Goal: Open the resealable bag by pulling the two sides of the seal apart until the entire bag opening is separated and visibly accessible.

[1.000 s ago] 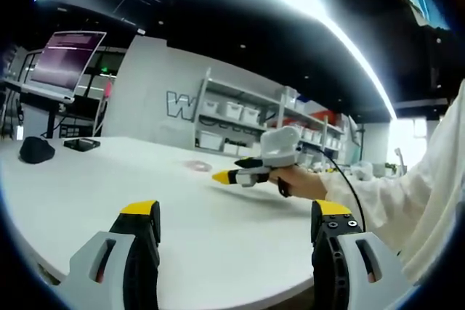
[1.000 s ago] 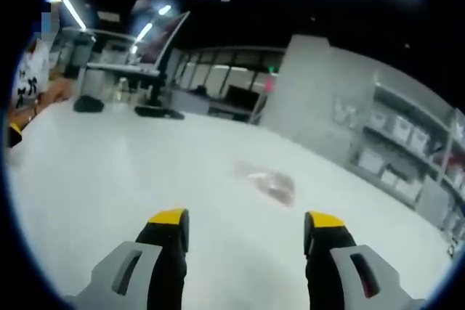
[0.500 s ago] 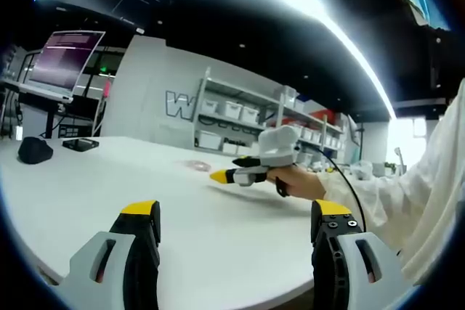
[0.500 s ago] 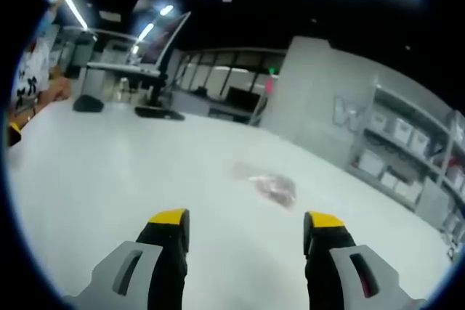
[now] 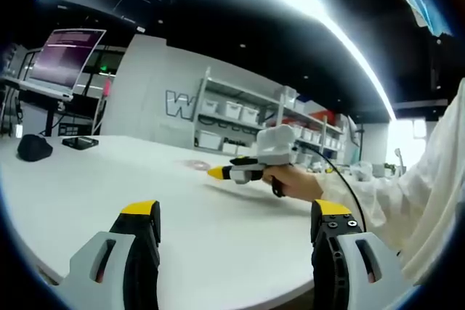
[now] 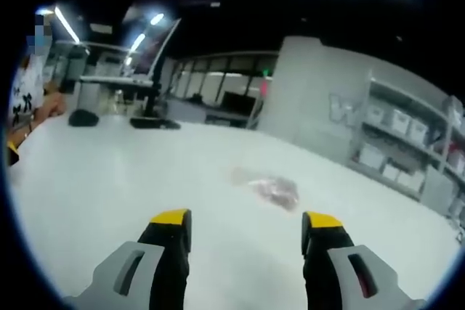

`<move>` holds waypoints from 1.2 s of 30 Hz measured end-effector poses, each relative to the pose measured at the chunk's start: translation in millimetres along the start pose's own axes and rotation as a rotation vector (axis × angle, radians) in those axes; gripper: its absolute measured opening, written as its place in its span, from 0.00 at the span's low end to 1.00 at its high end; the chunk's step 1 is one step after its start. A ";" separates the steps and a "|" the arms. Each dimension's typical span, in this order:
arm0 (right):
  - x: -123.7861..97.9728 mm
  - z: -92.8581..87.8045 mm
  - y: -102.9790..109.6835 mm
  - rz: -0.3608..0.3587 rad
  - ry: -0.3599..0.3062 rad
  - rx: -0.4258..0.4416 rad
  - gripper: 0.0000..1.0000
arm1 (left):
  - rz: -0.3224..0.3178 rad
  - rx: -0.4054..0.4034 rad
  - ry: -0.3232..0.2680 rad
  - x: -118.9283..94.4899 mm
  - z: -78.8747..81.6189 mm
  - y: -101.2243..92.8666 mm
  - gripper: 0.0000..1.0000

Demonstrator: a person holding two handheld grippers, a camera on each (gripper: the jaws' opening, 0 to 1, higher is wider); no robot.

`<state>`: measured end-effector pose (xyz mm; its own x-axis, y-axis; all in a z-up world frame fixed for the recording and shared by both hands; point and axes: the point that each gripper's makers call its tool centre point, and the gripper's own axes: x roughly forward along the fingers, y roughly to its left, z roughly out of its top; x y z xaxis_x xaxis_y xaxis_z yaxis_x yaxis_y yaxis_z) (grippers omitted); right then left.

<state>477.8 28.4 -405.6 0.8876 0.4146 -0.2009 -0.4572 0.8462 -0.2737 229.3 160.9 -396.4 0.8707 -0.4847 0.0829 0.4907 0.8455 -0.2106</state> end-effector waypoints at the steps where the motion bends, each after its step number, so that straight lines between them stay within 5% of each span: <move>1: -0.3 -0.2 0.2 -0.005 -0.001 0.009 0.61 | 0.000 0.000 0.000 -0.1 0.2 0.1 0.84; 9: 3.1 0.5 -0.2 -0.014 -0.016 0.112 0.60 | 0.007 -0.002 -0.007 -1.0 0.8 3.2 0.84; 36: 23.7 6.6 5.3 -0.021 -0.030 0.130 0.54 | 0.008 -0.010 -0.015 -1.0 0.5 7.8 0.84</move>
<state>496.8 44.9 -405.7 0.8990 0.4048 -0.1673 -0.4293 0.8901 -0.1530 232.2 168.1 -397.7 0.8748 -0.4748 0.0964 0.4839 0.8466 -0.2215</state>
